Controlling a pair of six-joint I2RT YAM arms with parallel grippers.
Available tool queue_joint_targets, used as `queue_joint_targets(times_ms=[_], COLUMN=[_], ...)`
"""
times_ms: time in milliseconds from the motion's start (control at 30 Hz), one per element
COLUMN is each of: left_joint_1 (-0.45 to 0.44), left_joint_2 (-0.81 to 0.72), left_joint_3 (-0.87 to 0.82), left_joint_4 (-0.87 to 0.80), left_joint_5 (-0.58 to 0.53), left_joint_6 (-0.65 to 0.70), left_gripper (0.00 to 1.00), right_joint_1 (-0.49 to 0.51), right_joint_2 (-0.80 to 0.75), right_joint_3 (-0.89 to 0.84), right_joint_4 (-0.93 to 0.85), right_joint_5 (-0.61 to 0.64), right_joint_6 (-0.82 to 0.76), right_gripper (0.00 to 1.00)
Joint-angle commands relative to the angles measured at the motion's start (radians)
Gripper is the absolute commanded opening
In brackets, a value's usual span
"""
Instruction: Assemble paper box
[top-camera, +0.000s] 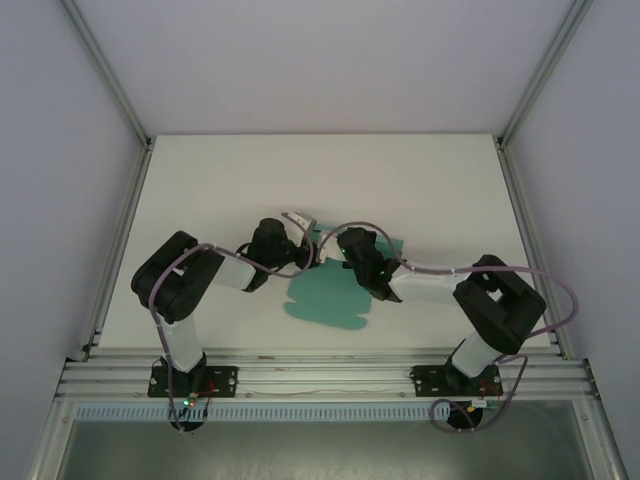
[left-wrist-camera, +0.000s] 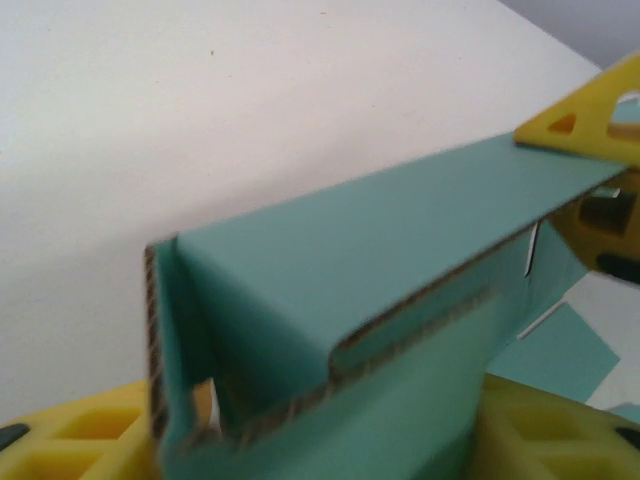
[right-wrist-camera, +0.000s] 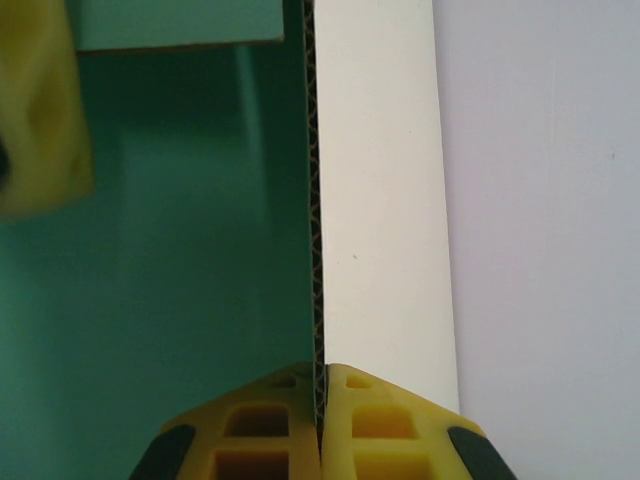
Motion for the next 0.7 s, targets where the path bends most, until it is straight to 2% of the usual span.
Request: queue_joint_targets(times_ms=[0,100,200,267,333,500,567,667], left_joint_1=[-0.001,0.012,0.06,0.098,0.127,0.178,0.19,0.218], left_joint_2=[-0.059,-0.14,-0.226,-0.289,-0.351,-0.49,-0.528,-0.562], left_joint_3=[-0.043,-0.099,-0.161,-0.211,-0.256,-0.314,-0.318,-0.321], left_joint_4=[0.064,0.053,0.056,0.068,0.073,0.003,-0.037,-0.09], left_joint_5=[-0.002,-0.045,-0.055,-0.063,-0.121,-0.319,-0.42,-0.519], left_joint_6=[-0.015,-0.022,-0.071,-0.103,-0.134,-0.22,-0.257,-0.302], left_gripper=[0.7,0.91,1.0,1.0,1.0,1.0,1.0,1.0], right_joint_1=[0.024,0.019,0.008,0.006,0.002,-0.004,-0.005,-0.004], right_joint_2=[0.008,-0.007,-0.021,-0.021,-0.017,0.015,0.03,0.04], right_joint_3=[0.009,-0.001,-0.004,-0.007,-0.011,-0.033,-0.05,-0.068], right_joint_4=[0.008,0.051,0.069,0.101,0.146,0.276,0.368,0.415], right_joint_5=[-0.027,-0.009,-0.004,-0.002,0.0,-0.011,-0.035,-0.079], right_joint_6=[0.03,-0.009,-0.06,-0.102,-0.142,-0.296,-0.346,-0.432], right_gripper=[0.0,0.0,0.0,0.0,0.0,0.0,0.0,0.0])
